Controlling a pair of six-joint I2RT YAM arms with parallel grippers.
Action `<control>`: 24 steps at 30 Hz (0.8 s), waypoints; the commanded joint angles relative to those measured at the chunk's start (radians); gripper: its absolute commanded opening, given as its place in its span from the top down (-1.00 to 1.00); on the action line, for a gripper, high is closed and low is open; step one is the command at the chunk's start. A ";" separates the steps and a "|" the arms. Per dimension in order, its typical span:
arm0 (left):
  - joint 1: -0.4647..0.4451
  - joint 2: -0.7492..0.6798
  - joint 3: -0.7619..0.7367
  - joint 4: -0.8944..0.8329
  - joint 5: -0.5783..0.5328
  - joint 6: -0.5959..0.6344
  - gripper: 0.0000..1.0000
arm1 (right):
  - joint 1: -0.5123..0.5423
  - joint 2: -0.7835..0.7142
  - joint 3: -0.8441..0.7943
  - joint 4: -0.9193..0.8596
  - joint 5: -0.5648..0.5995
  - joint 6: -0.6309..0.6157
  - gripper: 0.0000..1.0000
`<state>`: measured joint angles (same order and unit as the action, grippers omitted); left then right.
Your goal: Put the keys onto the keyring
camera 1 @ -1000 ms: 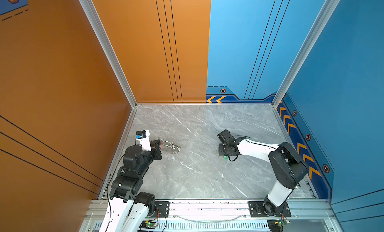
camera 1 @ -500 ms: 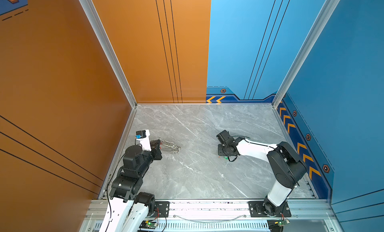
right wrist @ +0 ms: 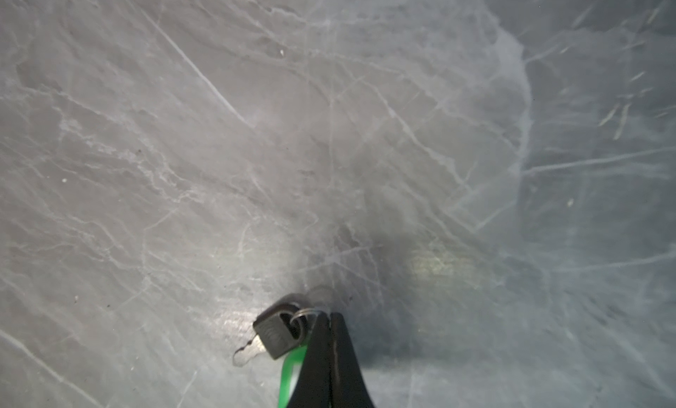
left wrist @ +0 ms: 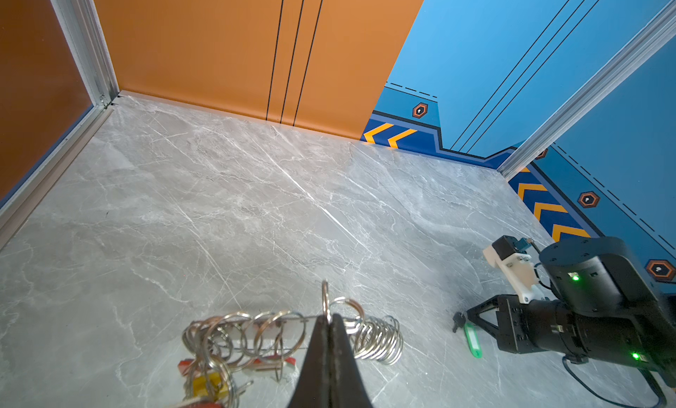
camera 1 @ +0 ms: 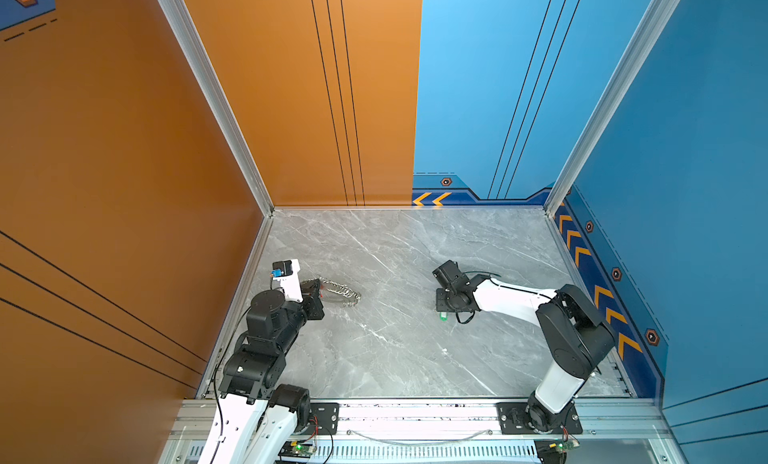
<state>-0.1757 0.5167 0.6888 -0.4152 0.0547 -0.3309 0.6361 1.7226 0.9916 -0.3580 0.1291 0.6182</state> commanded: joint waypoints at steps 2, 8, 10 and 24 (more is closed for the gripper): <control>0.007 -0.004 -0.005 0.049 0.014 -0.008 0.99 | 0.008 -0.054 -0.005 -0.031 0.039 -0.026 0.98; 0.007 -0.006 -0.006 0.050 0.011 -0.008 0.99 | 0.020 -0.059 0.004 -0.065 0.076 -0.048 0.99; 0.006 -0.007 -0.005 0.049 0.011 -0.008 0.99 | 0.021 -0.055 0.002 -0.066 0.068 -0.049 0.96; 0.004 -0.004 -0.006 0.050 0.008 -0.008 0.99 | -0.027 -0.007 -0.018 -0.020 -0.052 -0.005 0.45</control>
<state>-0.1757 0.5182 0.6888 -0.4152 0.0544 -0.3313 0.6147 1.6905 0.9825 -0.3809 0.0994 0.5964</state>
